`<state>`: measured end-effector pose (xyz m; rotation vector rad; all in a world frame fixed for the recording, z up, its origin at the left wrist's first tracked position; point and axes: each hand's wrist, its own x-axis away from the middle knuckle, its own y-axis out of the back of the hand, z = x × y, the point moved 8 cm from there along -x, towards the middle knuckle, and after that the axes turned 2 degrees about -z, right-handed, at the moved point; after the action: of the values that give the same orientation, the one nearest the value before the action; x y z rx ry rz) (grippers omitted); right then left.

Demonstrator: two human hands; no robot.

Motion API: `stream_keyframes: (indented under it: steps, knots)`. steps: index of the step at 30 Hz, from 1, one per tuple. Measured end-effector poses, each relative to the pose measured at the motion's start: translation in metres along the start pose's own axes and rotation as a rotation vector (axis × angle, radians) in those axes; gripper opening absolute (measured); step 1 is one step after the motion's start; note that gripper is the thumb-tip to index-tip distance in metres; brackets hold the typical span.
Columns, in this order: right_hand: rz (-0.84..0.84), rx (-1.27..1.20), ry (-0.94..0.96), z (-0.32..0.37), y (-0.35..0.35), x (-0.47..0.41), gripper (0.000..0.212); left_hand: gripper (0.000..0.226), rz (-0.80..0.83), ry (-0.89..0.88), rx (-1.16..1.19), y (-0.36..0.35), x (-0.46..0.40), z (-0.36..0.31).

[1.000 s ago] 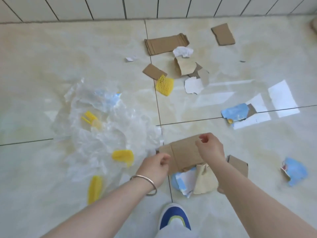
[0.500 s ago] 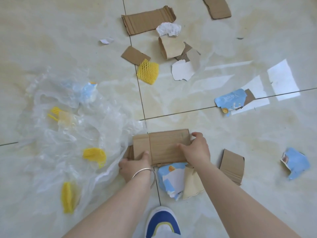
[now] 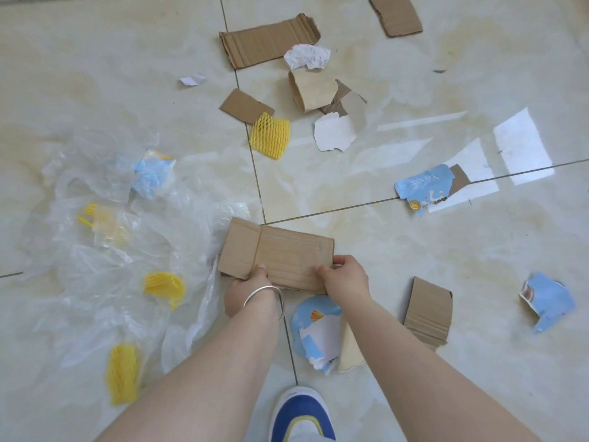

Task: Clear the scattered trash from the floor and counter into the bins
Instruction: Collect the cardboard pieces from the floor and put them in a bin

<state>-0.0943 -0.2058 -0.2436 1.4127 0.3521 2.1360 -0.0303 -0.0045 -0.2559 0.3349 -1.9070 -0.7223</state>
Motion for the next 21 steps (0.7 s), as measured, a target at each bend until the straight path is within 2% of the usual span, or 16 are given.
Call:
stream_keyframes:
  steps: [4, 6, 9, 12, 14, 17, 19, 21]
  knots:
    - [-0.174, 0.216, 0.185, 0.021, 0.007, 0.003, 0.054, 0.033, -0.02, -0.074, 0.065, 0.003, -0.002, -0.012]
    - [-0.185, 0.28, 0.308, 0.04, 0.002, 0.006, 0.047, 0.029, -0.014, -0.113, 0.11, 0.005, -0.005, -0.017]
    - [-0.19, 0.149, 0.362, 0.057, -0.002, 0.007, 0.033, 0.01, -0.011, -0.176, 0.216, 0.016, -0.013, -0.026]
    - [-0.214, 0.051, 0.291, 0.053, 0.001, 0.005, 0.033, 0.034, -0.002, -0.224, 0.419, 0.032, -0.025, -0.038]
    - [-0.199, 0.203, 0.35, 0.054, -0.007, 0.007, 0.033, 0.033, 0.002, -0.188, 0.587, 0.043, -0.033, -0.043]
    - [-0.136, 0.494, 0.614, 0.07, -0.035, 0.018, 0.034, 0.028, 0.072, -0.072, 0.789, 0.056, -0.038, -0.05]
    - [-0.098, 0.663, 0.762, 0.082, -0.059, 0.029, 0.046, 0.024, 0.114, -0.057, 0.776, 0.064, -0.041, -0.054]
    - [-0.071, 0.769, 0.818, 0.092, -0.08, 0.036, 0.051, 0.019, 0.147, -0.059, 0.691, 0.073, -0.042, -0.058]
